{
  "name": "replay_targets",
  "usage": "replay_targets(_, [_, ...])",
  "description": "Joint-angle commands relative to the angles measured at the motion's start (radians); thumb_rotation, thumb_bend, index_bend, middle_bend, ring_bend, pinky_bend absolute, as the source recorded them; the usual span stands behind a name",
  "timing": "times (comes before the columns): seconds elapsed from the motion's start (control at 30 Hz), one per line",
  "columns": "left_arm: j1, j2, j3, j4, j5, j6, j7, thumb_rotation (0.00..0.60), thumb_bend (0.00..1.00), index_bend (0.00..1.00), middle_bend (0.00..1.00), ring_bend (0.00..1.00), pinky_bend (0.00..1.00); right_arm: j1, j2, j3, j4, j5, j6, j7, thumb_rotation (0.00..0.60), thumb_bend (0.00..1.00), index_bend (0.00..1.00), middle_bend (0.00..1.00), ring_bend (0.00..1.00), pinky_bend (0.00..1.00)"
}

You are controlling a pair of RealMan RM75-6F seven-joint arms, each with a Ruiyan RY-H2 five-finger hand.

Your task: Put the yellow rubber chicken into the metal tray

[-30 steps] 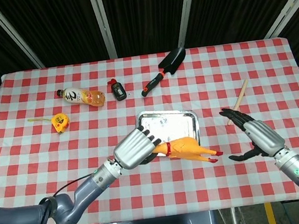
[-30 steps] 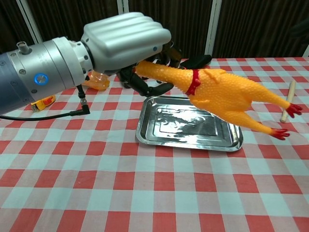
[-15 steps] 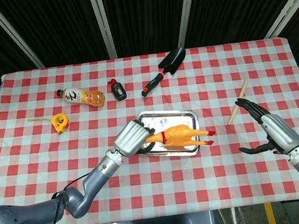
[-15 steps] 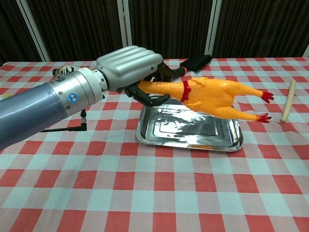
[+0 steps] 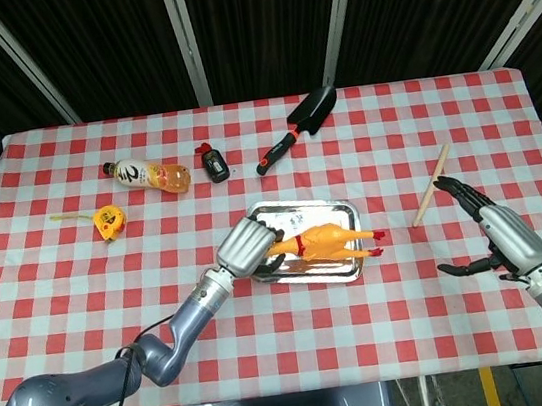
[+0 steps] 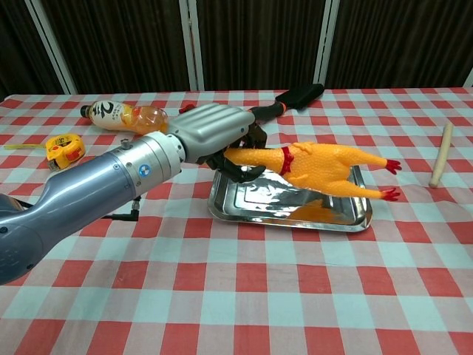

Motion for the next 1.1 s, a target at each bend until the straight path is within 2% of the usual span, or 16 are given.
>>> replay_targets(0.03, [0.009,0.005,0.002,-0.006,-0.024,-0.036,0.007,0.600,0.21,0.40,0.50,0.43,0.45,0.002,0.001,0.004,-0.001,0.004,-0.003,0.005,0.600,0.04,0.00,0.00,0.00,0.09])
replay_targets(0.13, [0.019,0.038,-0.002,-0.058,-0.045,-0.060,0.023,0.600,0.09,0.25,0.35,0.28,0.38,0.002,-0.004,0.005,0.003,0.005,-0.003,0.005,0.600,0.04,0.00,0.00,0.00,0.09])
replay_targets(0.23, [0.032,0.067,-0.002,-0.103,-0.061,-0.072,0.040,0.600,0.06,0.12,0.21,0.15,0.26,-0.001,-0.009,0.005,0.007,0.007,-0.001,0.006,0.600,0.04,0.00,0.00,0.00,0.09])
replay_targets(0.37, [0.058,0.119,-0.005,-0.179,-0.072,-0.053,0.060,0.600,0.04,0.00,0.08,0.02,0.11,-0.008,-0.015,0.007,0.018,0.010,0.010,0.008,0.600,0.05,0.00,0.00,0.00,0.09])
replay_targets(0.5, [0.132,0.194,-0.011,-0.289,-0.070,0.059,0.063,0.600,0.04,0.01,0.08,0.02,0.11,-0.026,-0.020,0.006,0.033,0.013,0.036,0.007,0.600,0.05,0.00,0.00,0.00,0.09])
replay_targets(0.63, [0.218,0.314,0.000,-0.432,-0.092,0.151,0.126,0.600,0.04,0.04,0.10,0.02,0.11,-0.054,-0.051,0.013,0.064,0.035,0.086,-0.023,0.600,0.06,0.00,0.00,0.00,0.10])
replay_targets(0.83, [0.361,0.534,0.054,-0.667,-0.119,0.269,0.194,0.600,0.04,0.07,0.11,0.03,0.11,-0.112,-0.129,0.025,0.138,0.064,0.210,-0.187,0.600,0.13,0.00,0.01,0.00,0.11])
replay_targets(0.97, [0.448,0.622,0.086,-0.741,-0.087,0.358,0.146,0.600,0.04,0.08,0.11,0.03,0.11,-0.145,-0.192,0.018,0.208,0.069,0.270,-0.316,0.600,0.13,0.00,0.01,0.00,0.11])
replay_targets(1.1, [0.537,0.673,0.126,-0.750,-0.028,0.461,0.107,0.600,0.05,0.09,0.12,0.03,0.11,-0.183,-0.255,0.009,0.285,0.071,0.337,-0.447,0.600,0.13,0.00,0.01,0.00,0.07])
